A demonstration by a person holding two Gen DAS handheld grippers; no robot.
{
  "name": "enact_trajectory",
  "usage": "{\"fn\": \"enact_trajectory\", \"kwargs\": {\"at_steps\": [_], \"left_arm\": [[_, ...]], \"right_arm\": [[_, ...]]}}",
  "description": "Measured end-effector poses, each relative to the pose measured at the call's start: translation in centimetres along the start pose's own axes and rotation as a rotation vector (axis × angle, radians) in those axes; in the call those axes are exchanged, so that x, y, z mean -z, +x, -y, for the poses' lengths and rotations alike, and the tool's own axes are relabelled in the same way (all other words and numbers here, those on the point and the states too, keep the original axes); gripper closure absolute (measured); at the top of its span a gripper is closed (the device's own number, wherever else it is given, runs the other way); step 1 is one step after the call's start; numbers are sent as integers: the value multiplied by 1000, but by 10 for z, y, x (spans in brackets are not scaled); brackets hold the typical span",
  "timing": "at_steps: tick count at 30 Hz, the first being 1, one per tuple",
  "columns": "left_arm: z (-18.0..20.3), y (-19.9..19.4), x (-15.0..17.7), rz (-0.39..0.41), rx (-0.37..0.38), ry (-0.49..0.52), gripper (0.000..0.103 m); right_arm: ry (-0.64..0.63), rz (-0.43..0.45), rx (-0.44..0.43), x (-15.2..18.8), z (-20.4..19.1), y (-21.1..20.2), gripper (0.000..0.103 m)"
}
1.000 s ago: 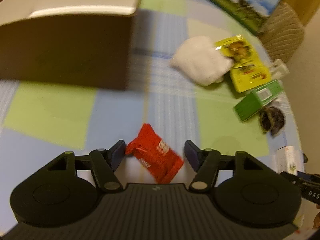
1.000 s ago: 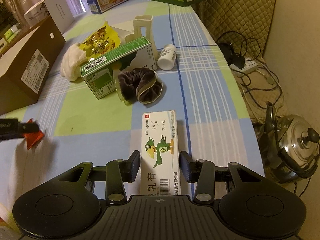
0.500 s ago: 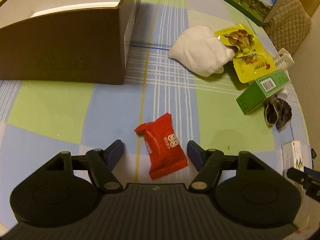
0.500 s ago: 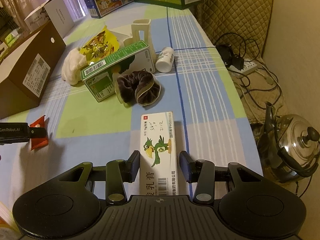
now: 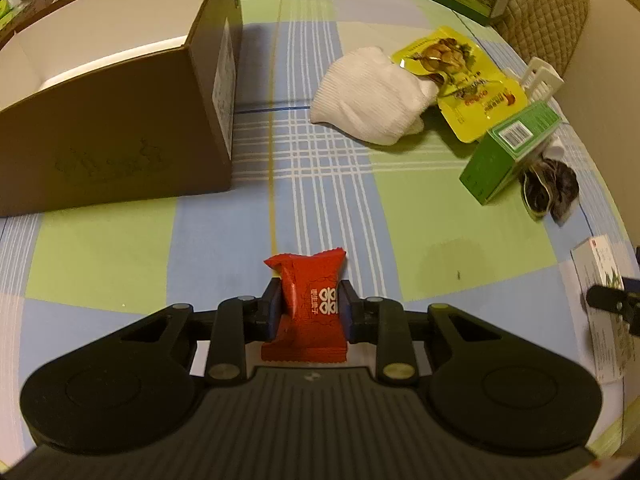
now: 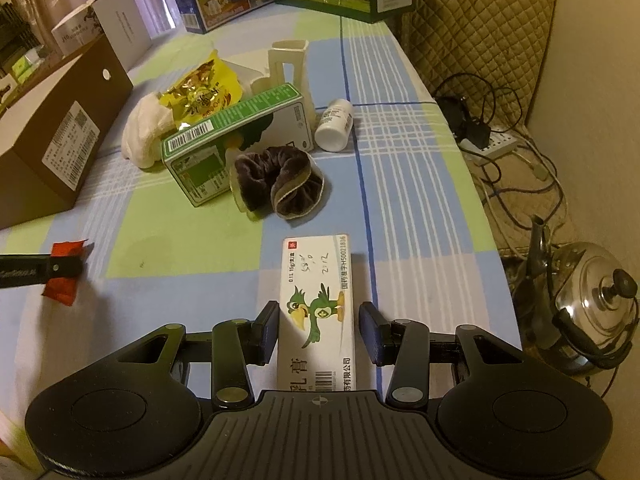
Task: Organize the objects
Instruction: 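Carry the red packet and medicine box over the brown box with both tools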
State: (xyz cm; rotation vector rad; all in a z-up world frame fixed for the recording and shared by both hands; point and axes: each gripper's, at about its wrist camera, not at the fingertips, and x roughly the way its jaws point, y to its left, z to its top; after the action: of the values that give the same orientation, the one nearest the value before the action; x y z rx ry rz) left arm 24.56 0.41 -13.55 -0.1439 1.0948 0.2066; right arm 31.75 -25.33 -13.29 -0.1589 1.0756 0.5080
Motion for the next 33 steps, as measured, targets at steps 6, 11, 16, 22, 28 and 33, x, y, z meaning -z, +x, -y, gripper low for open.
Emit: {"fn": "enact_trajectory", "kwargs": {"at_steps": [6, 11, 16, 22, 28, 33], "left_arm": [[-5, -6, 4, -12, 13, 4, 81], [-12, -15, 7, -6, 27, -2, 82], [-28, -34, 6, 20, 41, -15, 82], [-58, -60, 4, 65, 45, -55, 82], [-98, -89, 5, 109, 40, -115, 82], [-135, -114, -2, 157, 27, -152, 82]], "right_arm": [[-53, -2, 23, 2, -7, 3, 67], [-65, 6, 6, 2, -15, -4, 68], [-82, 16, -42, -5, -35, -15, 68], [-111, 34, -129, -19, -77, -27, 68], [-168, 78, -256, -36, -137, -40, 68], [-212, 102, -370, -55, -196, -45, 68]]}}
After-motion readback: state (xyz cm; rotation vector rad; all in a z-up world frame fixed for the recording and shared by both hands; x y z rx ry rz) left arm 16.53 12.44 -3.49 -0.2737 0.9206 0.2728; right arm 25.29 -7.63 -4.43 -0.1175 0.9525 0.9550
